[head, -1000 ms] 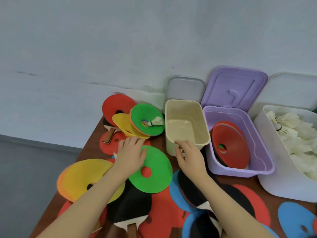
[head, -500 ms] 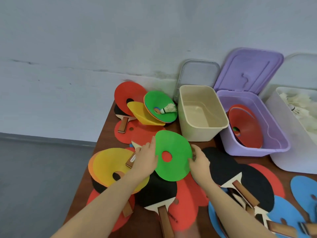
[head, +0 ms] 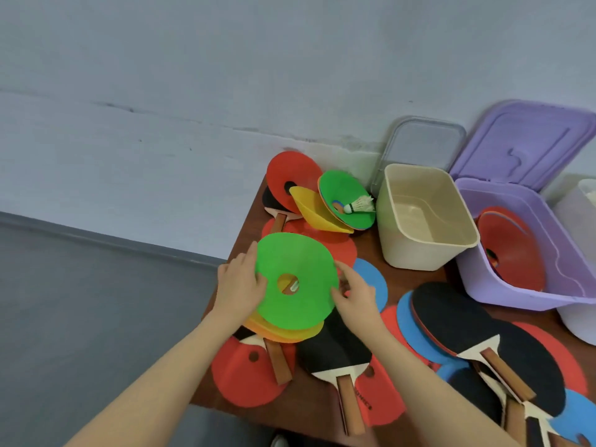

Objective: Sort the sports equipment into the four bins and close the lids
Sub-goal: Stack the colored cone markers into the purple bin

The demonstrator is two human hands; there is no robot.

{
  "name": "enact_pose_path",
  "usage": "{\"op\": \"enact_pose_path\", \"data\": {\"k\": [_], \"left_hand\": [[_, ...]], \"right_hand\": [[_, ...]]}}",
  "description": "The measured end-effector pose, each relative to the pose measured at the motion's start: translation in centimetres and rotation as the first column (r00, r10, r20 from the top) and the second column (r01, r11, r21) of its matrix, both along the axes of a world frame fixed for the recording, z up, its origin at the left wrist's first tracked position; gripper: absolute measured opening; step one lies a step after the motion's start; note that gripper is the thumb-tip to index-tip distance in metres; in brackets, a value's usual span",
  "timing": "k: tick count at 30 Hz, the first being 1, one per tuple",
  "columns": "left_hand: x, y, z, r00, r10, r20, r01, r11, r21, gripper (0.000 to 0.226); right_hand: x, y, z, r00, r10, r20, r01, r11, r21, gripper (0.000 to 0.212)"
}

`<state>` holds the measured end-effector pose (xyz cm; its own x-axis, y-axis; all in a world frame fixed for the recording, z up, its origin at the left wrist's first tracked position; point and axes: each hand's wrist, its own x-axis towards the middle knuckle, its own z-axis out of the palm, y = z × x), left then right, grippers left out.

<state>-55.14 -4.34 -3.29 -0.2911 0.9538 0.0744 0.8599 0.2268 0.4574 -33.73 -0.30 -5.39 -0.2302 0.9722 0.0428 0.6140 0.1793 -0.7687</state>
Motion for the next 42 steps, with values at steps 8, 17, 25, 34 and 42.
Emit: {"op": "enact_pose_path", "data": {"k": [8, 17, 25, 34, 42], "left_hand": [[-2.3, -3.3, -2.7, 0.982, 0.165, -0.090, -0.174, 0.979, -0.106, 0.059], [-1.8, -4.0, -2.1, 0.988, 0.114, 0.109, -0.112, 0.993, -0.019, 0.055], [0.0, -5.6, -0.2, 0.991, 0.099, 0.092, -0.107, 0.990, 0.087, 0.055], [3.2, -10.5, -0.8, 0.991, 0.116, 0.068, -0.121, 0.990, 0.072, 0.052], [4.8, -14.2, -1.9, 0.986, 0.165, 0.004, -0.165, 0.985, 0.057, 0.060]], "right_hand": [[-1.1, -3.3, -2.2, 0.995, 0.031, 0.092, -0.014, 0.984, -0.177, 0.043], [-2.0, -3.3, -2.2, 0.984, 0.058, 0.169, -0.005, 0.955, -0.298, 0.047], [-1.3, -4.8, -1.9, 0.999, -0.044, -0.017, 0.038, 0.958, -0.285, 0.048], [1.9, -8.3, -2.6, 0.998, -0.004, -0.064, -0.015, 0.955, -0.295, 0.050], [3.5, -11.5, -3.8, 0.994, 0.020, -0.107, -0.055, 0.941, -0.335, 0.049]]}}
